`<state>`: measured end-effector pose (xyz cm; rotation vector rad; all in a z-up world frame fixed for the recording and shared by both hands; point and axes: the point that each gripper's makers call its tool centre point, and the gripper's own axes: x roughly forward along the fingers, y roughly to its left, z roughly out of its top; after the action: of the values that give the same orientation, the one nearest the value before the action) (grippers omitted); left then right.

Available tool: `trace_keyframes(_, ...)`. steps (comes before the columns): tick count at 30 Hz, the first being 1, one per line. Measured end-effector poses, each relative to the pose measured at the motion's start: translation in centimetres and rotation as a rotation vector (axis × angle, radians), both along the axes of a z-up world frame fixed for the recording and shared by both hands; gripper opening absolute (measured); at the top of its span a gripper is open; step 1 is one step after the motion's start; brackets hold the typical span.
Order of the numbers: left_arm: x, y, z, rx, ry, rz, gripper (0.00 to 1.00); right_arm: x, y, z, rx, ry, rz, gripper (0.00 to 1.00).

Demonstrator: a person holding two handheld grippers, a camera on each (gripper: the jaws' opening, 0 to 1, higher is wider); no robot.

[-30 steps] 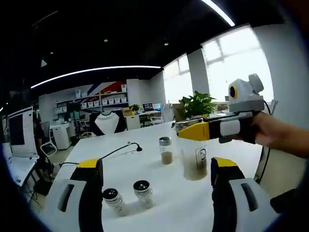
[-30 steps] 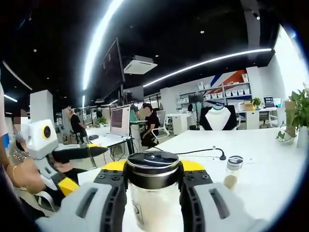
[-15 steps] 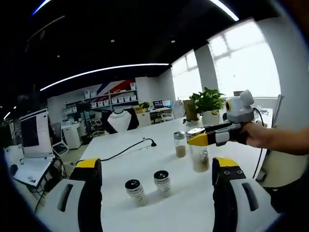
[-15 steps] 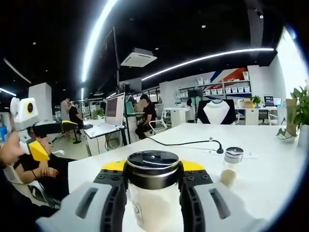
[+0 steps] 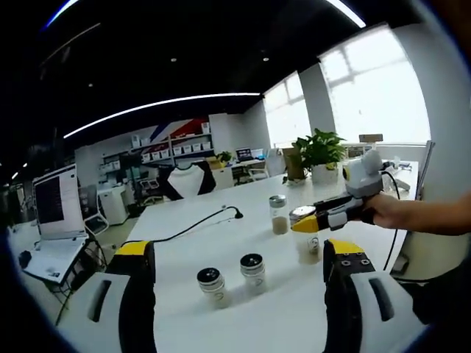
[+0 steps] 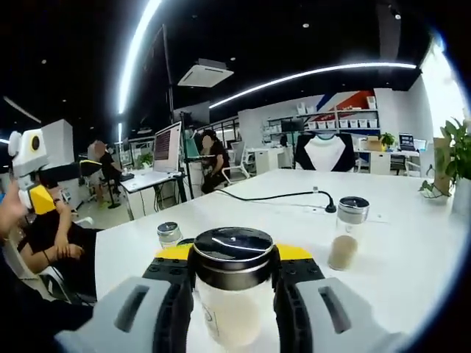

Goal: Rotate the seasoning bottle until the label or dispensing opening points toward the visible target arrow and the bottle remains upright within the marked orientation range

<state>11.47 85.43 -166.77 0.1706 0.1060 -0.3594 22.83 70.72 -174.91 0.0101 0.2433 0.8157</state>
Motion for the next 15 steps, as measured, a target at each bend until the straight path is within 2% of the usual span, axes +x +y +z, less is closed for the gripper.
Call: trace_keyframes(15, 0.1, 0.8, 0.0, 0.002, 0.005, 0.012, 1.0, 0.3, 0.3, -1.2, -0.004, 0.031, 0.005, 0.38)
